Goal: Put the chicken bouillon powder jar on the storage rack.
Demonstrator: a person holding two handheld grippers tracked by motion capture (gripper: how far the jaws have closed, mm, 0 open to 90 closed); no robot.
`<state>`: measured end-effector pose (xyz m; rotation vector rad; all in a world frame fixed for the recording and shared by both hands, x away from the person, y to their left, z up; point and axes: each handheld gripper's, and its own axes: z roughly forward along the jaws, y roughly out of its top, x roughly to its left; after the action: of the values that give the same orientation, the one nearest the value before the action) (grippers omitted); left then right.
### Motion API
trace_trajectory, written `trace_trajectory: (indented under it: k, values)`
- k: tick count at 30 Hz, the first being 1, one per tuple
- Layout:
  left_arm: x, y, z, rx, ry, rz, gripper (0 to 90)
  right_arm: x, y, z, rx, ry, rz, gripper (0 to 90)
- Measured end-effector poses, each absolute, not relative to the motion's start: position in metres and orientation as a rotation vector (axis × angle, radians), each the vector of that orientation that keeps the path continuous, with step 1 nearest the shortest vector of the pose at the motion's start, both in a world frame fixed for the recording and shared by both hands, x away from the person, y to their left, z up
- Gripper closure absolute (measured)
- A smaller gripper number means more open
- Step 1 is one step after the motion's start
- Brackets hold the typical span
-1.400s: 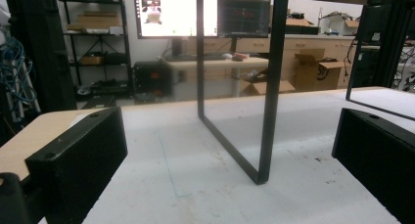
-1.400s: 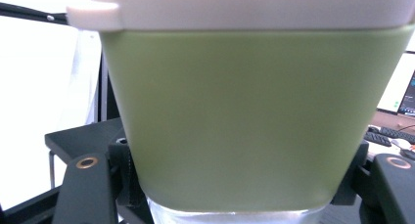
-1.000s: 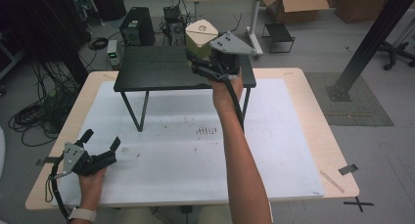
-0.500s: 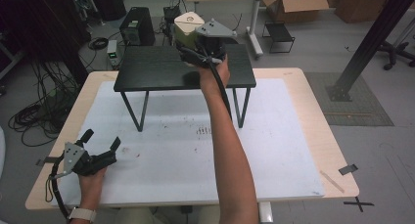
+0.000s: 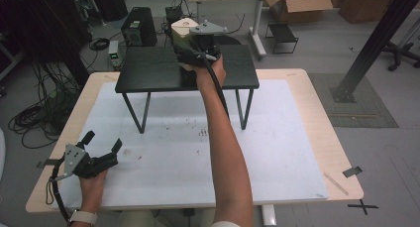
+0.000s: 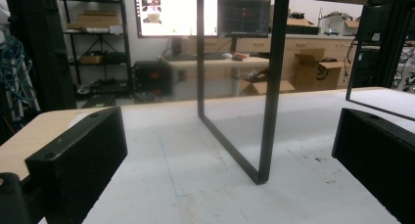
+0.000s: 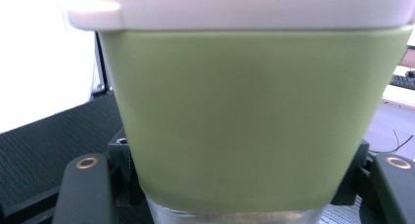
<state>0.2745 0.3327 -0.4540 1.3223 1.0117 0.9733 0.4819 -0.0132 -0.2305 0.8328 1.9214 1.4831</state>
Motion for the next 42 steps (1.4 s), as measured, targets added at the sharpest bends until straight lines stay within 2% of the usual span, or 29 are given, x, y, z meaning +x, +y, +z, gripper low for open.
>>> trace_trajectory:
  k: [27,35,38,42]
  values:
    - [0.274,0.333,-0.454,1.323,1.012,0.974,0.2,0.498,-0.013,-0.229,0.911,2.038,1.483,28.7]
    - [0.274,0.333,-0.454,1.317,1.013,0.973,0.2,0.495,-0.014,-0.23,0.908,2.005,1.511,18.5]
    - [0.274,0.333,-0.454,1.317,1.013,0.973,0.2,0.494,-0.015,-0.23,0.929,1.972,1.515,11.0]
    - [0.274,0.333,-0.454,1.318,1.013,0.974,0.3,0.494,-0.017,-0.23,0.936,1.966,1.525,7.3]
